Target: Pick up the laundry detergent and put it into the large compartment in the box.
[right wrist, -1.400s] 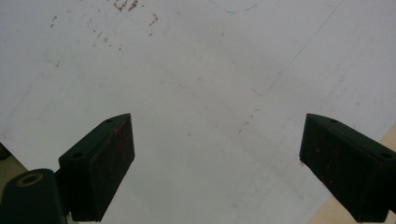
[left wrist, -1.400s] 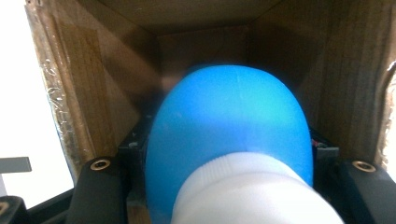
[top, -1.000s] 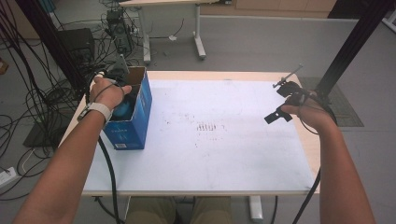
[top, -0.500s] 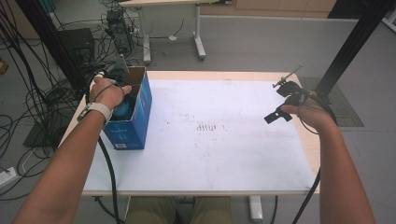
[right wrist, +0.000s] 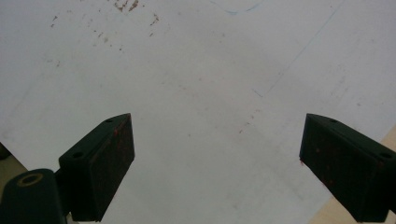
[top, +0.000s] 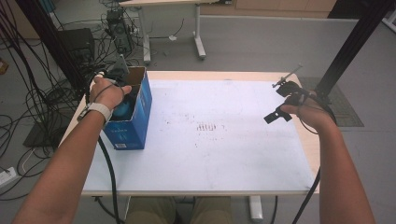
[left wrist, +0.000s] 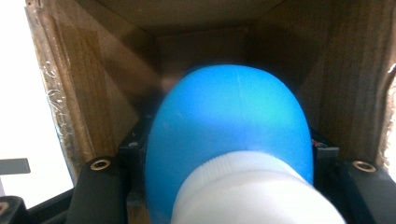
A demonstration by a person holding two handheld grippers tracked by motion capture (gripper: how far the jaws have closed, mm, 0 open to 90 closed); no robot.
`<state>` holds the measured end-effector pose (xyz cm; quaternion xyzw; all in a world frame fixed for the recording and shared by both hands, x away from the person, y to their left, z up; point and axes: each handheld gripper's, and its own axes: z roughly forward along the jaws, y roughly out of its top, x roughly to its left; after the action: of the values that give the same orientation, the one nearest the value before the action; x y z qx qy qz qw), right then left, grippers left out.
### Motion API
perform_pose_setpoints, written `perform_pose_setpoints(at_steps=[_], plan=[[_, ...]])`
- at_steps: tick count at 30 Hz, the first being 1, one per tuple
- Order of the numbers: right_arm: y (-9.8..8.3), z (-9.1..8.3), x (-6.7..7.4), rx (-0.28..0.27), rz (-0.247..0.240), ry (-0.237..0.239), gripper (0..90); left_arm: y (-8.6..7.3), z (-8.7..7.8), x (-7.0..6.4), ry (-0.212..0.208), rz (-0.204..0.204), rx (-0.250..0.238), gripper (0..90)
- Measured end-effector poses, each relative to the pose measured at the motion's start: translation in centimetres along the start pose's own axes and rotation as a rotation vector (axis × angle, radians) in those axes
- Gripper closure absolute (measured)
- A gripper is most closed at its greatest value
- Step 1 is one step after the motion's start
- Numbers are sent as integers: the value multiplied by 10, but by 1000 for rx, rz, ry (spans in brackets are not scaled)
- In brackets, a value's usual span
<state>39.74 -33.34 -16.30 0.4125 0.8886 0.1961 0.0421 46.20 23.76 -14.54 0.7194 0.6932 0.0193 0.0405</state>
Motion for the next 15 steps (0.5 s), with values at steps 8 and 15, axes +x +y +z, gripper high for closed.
perform_pose_setpoints(at_steps=[8, 15], plan=[[0, 1, 0, -1, 2, 2, 100, 0, 0, 1, -1, -3, -4, 373], [-1, 1, 0, 1, 2, 3, 100, -2, 0, 3, -9, -4, -13, 369]])
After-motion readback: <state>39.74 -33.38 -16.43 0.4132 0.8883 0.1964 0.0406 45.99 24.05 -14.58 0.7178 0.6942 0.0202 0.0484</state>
